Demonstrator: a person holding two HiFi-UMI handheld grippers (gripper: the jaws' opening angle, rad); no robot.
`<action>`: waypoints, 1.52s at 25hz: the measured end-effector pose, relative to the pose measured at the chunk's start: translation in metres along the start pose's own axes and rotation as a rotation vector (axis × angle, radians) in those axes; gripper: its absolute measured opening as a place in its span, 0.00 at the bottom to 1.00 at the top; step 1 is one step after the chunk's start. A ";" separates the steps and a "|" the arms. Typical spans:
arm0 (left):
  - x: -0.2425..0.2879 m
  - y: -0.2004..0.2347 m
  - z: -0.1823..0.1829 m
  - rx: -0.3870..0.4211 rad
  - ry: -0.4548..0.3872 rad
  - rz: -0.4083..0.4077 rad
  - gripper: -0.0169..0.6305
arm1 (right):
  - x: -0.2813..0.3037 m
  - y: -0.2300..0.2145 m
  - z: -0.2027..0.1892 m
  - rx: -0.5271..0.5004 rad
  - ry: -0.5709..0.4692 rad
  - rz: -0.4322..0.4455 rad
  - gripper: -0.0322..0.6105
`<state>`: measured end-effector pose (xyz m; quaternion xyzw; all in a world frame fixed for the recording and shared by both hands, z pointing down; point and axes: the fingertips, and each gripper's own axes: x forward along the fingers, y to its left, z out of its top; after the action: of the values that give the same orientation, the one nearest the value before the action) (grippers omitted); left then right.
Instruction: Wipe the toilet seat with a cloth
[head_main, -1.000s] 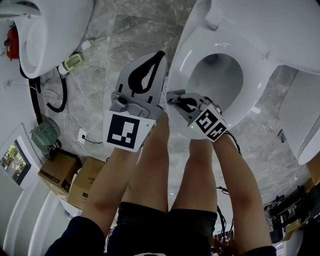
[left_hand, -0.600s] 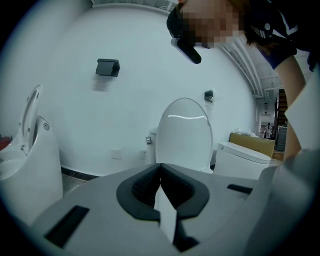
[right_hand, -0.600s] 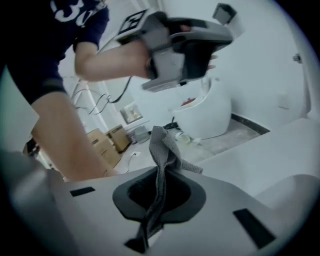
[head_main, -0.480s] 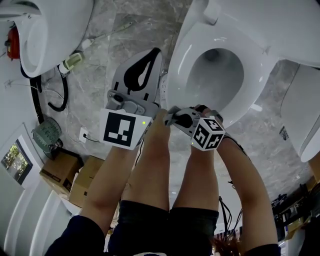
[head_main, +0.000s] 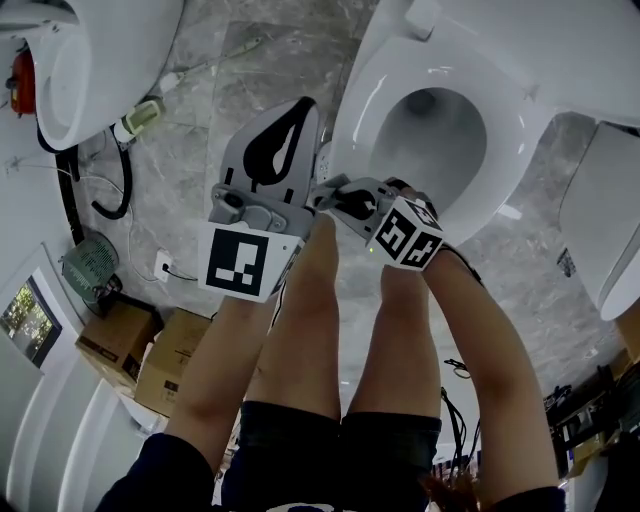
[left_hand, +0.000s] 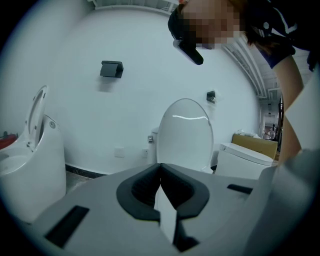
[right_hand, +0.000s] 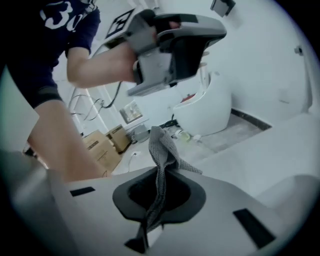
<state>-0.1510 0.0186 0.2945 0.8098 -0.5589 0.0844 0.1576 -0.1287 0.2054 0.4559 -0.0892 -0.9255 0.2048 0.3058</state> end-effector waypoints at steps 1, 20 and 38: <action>-0.001 -0.001 -0.002 0.001 0.002 0.003 0.06 | 0.002 -0.021 0.015 0.006 -0.037 -0.068 0.09; -0.004 -0.010 0.004 0.000 0.000 -0.009 0.06 | -0.049 0.131 -0.116 -0.271 0.376 0.382 0.09; 0.021 -0.036 0.001 -0.005 0.016 -0.078 0.06 | -0.032 0.034 -0.066 0.076 0.265 0.165 0.09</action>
<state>-0.1096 0.0118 0.2948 0.8299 -0.5258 0.0830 0.1672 -0.0617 0.2479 0.4722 -0.1796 -0.8582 0.2505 0.4106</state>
